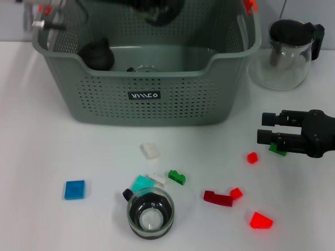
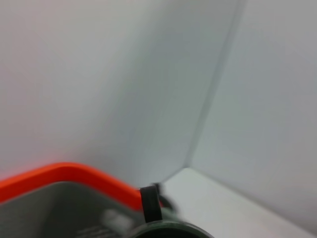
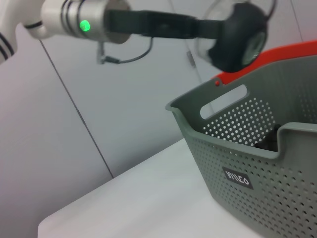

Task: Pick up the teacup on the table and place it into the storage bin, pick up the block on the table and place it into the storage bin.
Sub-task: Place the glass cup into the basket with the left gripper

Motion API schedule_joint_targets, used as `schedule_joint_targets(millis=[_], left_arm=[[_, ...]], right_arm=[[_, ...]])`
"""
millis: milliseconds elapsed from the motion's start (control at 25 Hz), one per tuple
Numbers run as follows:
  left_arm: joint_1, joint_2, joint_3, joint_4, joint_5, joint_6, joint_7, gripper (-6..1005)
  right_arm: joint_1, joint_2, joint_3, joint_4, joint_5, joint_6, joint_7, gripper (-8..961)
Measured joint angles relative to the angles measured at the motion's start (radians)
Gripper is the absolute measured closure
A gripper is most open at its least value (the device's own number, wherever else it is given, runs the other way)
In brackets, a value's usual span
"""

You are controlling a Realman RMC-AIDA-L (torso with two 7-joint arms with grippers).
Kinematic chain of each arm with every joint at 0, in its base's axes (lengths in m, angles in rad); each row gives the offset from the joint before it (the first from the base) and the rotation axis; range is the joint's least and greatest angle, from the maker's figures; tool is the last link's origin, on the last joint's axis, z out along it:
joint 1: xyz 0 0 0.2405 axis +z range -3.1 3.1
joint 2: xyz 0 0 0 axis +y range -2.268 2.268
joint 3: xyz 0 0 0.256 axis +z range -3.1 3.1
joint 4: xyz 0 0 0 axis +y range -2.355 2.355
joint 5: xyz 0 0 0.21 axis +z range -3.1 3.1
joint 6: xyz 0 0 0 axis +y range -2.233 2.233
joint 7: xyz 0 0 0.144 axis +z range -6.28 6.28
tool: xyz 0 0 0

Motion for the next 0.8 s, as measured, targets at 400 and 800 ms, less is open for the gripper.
schedule_joint_targets(millis=[400,800], left_arm=[[-0.196,0.037,0.093,-0.311,0.229,-0.378,-0.03,948],[-0.287,-0.004,0.171,-0.521,0.383,-0.685,-0.048,948]], right_arm=[[0.006,-0.007,0.0,0.0,0.0,0.011,0.001,290],[0.002,-0.007,-0.004,0.0,0.0,0.02,-0.006,289]])
